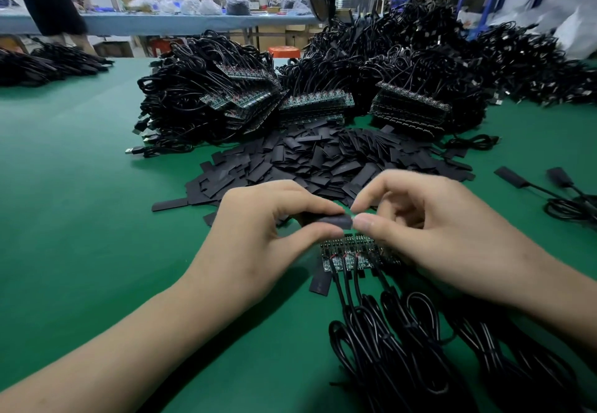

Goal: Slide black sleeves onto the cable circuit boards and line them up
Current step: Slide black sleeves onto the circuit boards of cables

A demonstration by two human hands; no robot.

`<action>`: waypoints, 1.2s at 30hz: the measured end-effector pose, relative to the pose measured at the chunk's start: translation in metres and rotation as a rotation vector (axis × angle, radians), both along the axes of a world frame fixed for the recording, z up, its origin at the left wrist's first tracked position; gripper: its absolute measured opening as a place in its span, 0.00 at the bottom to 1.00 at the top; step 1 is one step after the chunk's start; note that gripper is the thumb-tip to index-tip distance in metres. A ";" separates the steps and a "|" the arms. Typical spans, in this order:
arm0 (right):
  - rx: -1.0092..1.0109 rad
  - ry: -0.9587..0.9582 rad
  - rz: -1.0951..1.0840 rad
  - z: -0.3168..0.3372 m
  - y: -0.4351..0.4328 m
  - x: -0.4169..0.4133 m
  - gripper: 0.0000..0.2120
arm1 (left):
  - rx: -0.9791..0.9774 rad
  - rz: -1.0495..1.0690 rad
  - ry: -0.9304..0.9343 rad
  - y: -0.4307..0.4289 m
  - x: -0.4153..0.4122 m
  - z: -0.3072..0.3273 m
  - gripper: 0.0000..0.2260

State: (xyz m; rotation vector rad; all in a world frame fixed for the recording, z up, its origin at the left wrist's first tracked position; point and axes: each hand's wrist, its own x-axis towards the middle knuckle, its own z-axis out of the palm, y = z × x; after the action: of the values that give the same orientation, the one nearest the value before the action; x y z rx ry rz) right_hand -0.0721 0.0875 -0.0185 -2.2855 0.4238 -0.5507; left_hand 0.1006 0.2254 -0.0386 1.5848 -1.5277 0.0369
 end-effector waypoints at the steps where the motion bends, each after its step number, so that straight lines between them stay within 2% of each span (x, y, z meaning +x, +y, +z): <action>1: -0.039 -0.051 -0.017 0.001 0.000 -0.001 0.05 | -0.002 0.016 0.031 0.000 0.000 0.000 0.08; 3: -0.192 -0.117 -0.032 0.002 0.002 -0.003 0.02 | -0.005 0.038 0.094 -0.001 0.000 0.000 0.08; 5: -0.310 -0.145 -0.039 0.003 0.004 -0.004 0.03 | 0.001 0.045 0.151 -0.001 0.001 0.000 0.08; 13: -0.454 -0.175 -0.011 0.002 0.006 -0.003 0.03 | 0.018 0.003 0.181 0.000 0.001 -0.003 0.08; 17: -0.443 -0.180 -0.011 0.000 0.007 -0.002 0.04 | 0.003 -0.007 0.128 0.000 0.001 -0.004 0.08; 23: -0.240 -0.211 -0.067 -0.001 0.005 -0.003 0.07 | -0.021 0.020 0.161 -0.002 0.002 -0.002 0.08; 28: -0.261 -0.187 -0.085 0.000 0.005 -0.003 0.02 | -0.023 0.026 0.180 -0.001 0.001 -0.002 0.08; 36: -0.210 -0.179 -0.072 -0.002 0.013 0.000 0.02 | -0.039 0.019 0.108 0.000 -0.002 0.000 0.08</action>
State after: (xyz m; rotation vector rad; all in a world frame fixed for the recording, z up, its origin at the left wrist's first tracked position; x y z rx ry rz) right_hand -0.0724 0.1003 -0.0208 -2.4005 0.3761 -0.8645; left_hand 0.0991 0.2256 -0.0391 1.5456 -1.4206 -0.0081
